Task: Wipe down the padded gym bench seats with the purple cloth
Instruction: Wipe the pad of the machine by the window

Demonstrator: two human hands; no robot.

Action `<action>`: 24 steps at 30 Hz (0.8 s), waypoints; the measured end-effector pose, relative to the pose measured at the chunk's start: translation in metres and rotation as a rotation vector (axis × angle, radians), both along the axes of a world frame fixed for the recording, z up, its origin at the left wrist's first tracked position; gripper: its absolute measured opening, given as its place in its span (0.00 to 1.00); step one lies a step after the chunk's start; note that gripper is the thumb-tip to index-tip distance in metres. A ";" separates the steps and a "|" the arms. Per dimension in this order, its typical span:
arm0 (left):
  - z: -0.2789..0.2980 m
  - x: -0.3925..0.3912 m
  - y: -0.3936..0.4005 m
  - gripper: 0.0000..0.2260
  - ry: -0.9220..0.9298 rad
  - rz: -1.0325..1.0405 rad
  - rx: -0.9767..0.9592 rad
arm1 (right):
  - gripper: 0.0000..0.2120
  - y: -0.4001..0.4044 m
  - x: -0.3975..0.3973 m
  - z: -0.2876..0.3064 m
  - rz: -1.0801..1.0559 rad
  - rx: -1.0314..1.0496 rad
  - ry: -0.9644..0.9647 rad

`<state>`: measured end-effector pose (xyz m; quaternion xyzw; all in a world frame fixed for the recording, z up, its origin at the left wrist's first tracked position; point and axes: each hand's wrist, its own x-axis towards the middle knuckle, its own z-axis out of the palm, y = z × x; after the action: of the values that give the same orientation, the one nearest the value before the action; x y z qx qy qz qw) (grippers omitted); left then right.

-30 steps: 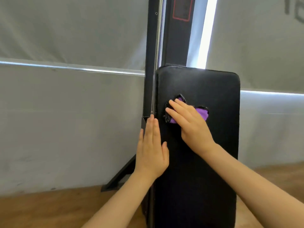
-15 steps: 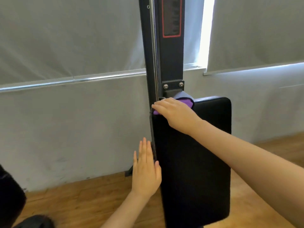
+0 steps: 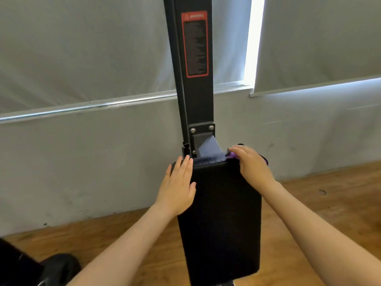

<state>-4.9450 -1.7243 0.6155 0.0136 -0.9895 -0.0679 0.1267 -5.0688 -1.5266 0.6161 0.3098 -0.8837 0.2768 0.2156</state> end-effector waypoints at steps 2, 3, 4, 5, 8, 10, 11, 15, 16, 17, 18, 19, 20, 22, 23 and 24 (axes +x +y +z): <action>0.006 -0.014 0.010 0.29 -0.046 0.024 -0.061 | 0.13 -0.008 -0.003 0.005 0.011 -0.038 -0.014; 0.006 -0.020 0.015 0.31 -0.071 0.037 -0.076 | 0.12 -0.009 -0.004 0.005 0.042 0.000 0.014; 0.006 -0.023 0.020 0.32 -0.087 0.054 -0.087 | 0.12 -0.007 -0.005 0.001 0.076 0.059 0.059; 0.004 -0.025 0.023 0.34 -0.094 0.071 -0.098 | 0.12 -0.001 -0.007 -0.006 0.089 0.084 0.095; 0.002 -0.024 0.023 0.39 -0.106 0.087 -0.127 | 0.13 0.023 -0.007 -0.024 0.006 -0.072 0.026; 0.004 -0.023 0.022 0.42 -0.125 0.077 -0.151 | 0.13 0.028 -0.006 -0.029 -0.032 -0.172 -0.066; 0.005 -0.024 0.021 0.43 -0.134 0.071 -0.160 | 0.12 0.026 -0.008 -0.026 -0.034 -0.195 -0.099; 0.011 -0.025 0.020 0.45 -0.148 0.042 -0.146 | 0.10 0.002 -0.017 0.008 0.010 -0.089 -0.127; 0.011 -0.025 0.020 0.46 -0.152 0.039 -0.133 | 0.11 -0.007 -0.016 0.015 0.060 -0.011 -0.103; 0.012 -0.025 0.019 0.46 -0.152 0.040 -0.123 | 0.11 -0.019 -0.012 0.019 0.138 0.071 -0.067; 0.012 -0.025 0.019 0.46 -0.149 0.044 -0.115 | 0.12 -0.032 -0.006 0.019 0.230 0.148 -0.028; 0.011 -0.024 0.020 0.46 -0.148 0.049 -0.109 | 0.13 -0.041 0.000 0.016 0.308 0.210 0.008; 0.011 -0.023 0.020 0.46 -0.153 0.051 -0.105 | 0.14 -0.046 0.005 0.014 0.346 0.254 0.035; 0.013 -0.023 0.020 0.46 -0.177 0.043 -0.112 | 0.16 -0.037 0.002 0.015 0.314 0.283 0.024; 0.014 -0.023 0.020 0.46 -0.188 0.039 -0.115 | 0.17 -0.027 -0.001 0.016 0.291 0.279 0.001; 0.015 -0.023 0.019 0.46 -0.196 0.038 -0.113 | 0.17 -0.017 -0.005 0.016 0.268 0.270 -0.015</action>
<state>-4.9676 -1.7052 0.6307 0.0319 -0.9990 -0.0078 0.0311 -5.0740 -1.5431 0.6317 0.4488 -0.8652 0.1845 0.1266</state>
